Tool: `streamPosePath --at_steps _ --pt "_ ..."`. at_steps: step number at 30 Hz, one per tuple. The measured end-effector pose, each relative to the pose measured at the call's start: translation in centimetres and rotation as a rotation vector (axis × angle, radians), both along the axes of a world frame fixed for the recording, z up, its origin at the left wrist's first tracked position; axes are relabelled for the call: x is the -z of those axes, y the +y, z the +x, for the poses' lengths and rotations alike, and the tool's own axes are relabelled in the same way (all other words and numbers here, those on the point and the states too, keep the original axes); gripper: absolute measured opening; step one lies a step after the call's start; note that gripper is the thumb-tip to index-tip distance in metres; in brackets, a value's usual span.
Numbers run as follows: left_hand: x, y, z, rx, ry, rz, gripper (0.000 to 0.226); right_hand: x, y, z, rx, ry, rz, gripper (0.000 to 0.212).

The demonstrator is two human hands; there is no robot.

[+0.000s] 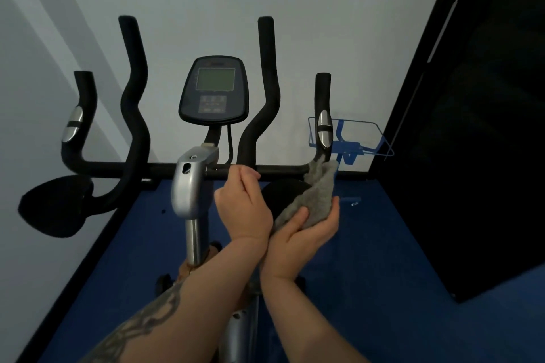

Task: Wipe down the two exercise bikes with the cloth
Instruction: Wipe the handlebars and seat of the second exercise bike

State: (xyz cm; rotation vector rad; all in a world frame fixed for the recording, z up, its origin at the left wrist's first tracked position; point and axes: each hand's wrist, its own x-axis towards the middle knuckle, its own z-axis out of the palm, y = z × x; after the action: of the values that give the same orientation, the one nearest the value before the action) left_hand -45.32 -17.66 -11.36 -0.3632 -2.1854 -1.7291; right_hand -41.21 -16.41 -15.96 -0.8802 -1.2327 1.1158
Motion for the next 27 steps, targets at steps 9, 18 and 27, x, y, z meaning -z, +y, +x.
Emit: streamPosePath --at_steps 9,18,27 --pt "-0.2 0.4 0.4 -0.027 -0.100 0.087 0.034 -2.7 7.8 2.6 -0.289 -0.595 0.393 0.030" --pt "-1.2 -2.6 -4.4 0.307 0.177 -0.406 0.024 -2.2 5.1 4.0 -0.222 -0.821 0.767 0.048" --pt "2.7 -1.5 -5.3 0.351 0.195 -0.461 0.042 -5.3 5.4 1.9 -0.389 -0.718 0.847 0.029"
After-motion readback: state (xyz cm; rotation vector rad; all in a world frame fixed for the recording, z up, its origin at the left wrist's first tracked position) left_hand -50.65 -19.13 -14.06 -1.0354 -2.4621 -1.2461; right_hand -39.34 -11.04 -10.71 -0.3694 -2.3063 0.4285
